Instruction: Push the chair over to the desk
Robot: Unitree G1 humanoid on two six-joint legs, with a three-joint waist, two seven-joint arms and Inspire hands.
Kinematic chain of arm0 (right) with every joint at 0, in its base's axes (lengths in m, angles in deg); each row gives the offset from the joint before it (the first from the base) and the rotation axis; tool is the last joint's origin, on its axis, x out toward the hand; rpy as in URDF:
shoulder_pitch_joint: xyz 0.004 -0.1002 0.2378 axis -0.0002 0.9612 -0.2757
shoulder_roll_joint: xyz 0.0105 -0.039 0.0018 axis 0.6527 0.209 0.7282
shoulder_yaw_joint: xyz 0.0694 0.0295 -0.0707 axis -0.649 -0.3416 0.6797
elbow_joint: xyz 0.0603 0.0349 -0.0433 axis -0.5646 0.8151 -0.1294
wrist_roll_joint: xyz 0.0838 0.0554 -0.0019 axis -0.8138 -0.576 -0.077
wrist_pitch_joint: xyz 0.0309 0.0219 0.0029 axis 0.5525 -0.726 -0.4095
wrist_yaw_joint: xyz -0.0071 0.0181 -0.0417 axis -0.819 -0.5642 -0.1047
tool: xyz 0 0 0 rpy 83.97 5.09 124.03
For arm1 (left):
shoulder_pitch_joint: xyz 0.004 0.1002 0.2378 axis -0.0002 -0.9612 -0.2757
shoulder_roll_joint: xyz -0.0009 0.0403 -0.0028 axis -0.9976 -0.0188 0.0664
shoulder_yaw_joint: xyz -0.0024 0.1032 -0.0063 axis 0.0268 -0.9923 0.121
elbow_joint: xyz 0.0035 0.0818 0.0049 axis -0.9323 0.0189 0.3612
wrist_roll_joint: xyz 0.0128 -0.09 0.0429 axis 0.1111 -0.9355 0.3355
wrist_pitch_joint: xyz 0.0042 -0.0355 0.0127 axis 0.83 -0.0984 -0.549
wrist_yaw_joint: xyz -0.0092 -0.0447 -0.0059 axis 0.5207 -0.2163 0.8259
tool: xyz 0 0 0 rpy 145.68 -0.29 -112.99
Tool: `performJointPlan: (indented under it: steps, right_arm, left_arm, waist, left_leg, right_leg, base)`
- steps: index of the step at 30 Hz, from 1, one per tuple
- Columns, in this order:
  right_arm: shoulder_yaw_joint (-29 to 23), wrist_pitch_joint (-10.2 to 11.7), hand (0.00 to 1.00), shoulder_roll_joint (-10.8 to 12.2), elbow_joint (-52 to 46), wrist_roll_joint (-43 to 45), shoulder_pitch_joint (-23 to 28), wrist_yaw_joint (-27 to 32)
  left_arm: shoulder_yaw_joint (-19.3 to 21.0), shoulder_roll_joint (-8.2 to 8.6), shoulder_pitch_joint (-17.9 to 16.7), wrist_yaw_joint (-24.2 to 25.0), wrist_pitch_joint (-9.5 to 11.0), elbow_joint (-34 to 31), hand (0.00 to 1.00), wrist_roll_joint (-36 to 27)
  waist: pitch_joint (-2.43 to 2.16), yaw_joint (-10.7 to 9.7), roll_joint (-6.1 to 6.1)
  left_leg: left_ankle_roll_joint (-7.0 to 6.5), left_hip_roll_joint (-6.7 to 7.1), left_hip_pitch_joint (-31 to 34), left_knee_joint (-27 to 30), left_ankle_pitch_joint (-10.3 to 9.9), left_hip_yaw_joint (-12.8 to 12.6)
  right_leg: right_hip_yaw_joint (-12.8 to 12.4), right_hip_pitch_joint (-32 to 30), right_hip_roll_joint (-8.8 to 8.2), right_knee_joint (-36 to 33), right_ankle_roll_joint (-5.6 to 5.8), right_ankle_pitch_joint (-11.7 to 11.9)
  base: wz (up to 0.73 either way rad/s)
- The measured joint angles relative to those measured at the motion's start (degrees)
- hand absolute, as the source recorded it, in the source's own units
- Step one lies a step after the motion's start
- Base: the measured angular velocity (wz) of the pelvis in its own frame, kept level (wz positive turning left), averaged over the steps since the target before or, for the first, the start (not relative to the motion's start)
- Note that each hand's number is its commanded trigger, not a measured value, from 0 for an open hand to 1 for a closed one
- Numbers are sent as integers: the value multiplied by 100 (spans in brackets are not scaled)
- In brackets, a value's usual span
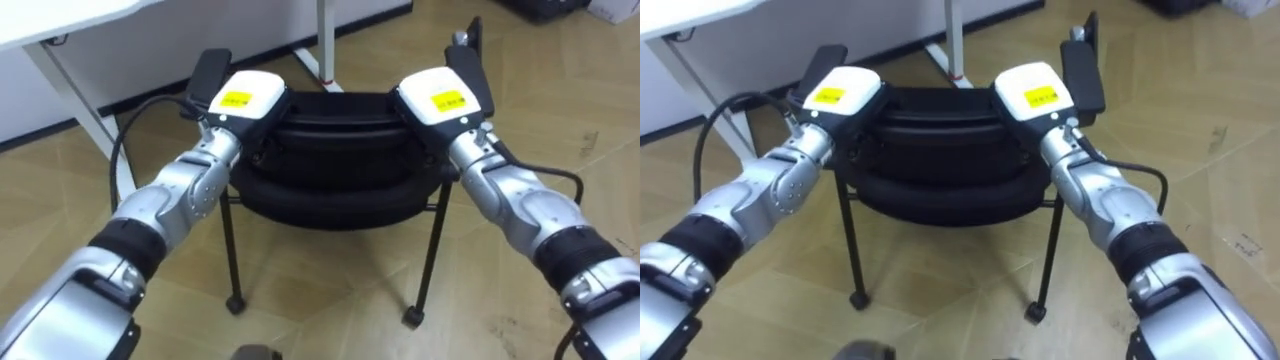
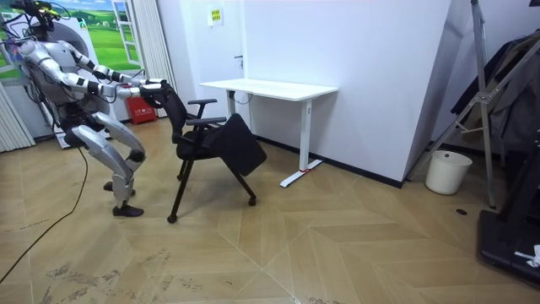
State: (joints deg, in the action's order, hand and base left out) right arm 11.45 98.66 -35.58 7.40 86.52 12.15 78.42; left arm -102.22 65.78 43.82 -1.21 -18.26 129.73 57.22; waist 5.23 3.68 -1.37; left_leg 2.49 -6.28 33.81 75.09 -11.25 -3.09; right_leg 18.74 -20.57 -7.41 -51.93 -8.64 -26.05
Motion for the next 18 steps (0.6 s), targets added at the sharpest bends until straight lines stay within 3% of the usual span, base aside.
performJointPlan:
  steps: [3, 5, 7, 9, 13, 16, 18]
  right_arm:
    - [111, -15, 100, -24, 5, -30, 4, 27]
    - [170, -16, 100, -66, 44, -99, 2, 103]
    - [184, -25, 100, -61, 99, -102, -1, 171]
    - [187, -55, 100, -20, 117, -97, 4, 229]
    - [238, -138, 100, 20, 85, -74, -9, 275]
    - [246, -236, 100, 64, 31, -77, -31, 291]
    - [246, -308, 100, 104, 24, -89, -55, 328]
  left_arm:
    - [-12, 23, -27, -4, -28, 0, 100, -5]
    - [-74, 40, -12, -15, -61, 0, 100, -37]
    - [-101, 65, 8, -15, -99, 0, 100, -42]
    - [-131, 85, 49, -15, -127, 0, 100, -42]
    - [-155, 74, 64, -6, -228, -50, 100, -67]
    - [-153, 48, 144, -14, -291, -57, 100, -62]
    - [-148, 43, 195, -15, -357, -77, 100, -56]
  waist:
    - [8, -21, 0]
    - [7, -62, 1]
    - [6, -71, 12]
    - [12, -84, 13]
    - [-14, -64, 53]
    - [-42, -58, 34]
    - [-44, -52, 13]
  left_leg:
    - [-56, 36, 148, -1140, -35, -190]
    - [-44, 123, -44, -2550, -26, -255]
    - [13, 113, -230, -3318, 13, -315]
    - [-78, 129, -332, -3591, 196, -334]
    - [-193, 277, -471, -3926, 502, -354]
    - [-220, 500, -488, -4073, 567, -131]
    - [-247, 620, -495, -4141, 712, 51]
  right_leg:
    - [34, 139, -47, 22, 57, -85]
    - [57, 221, -84, 59, 107, -124]
    - [74, 284, -81, 110, 156, -122]
    - [113, 329, -104, 174, 190, -145]
    - [504, 549, -394, 403, 413, -130]
    - [637, 618, -472, 529, 527, -95]
    - [731, 672, -497, 585, 552, -134]
  base:
    - [5]
    - [9]
    - [2]
    - [6]
    - [-10]
    - [3]
    - [15]
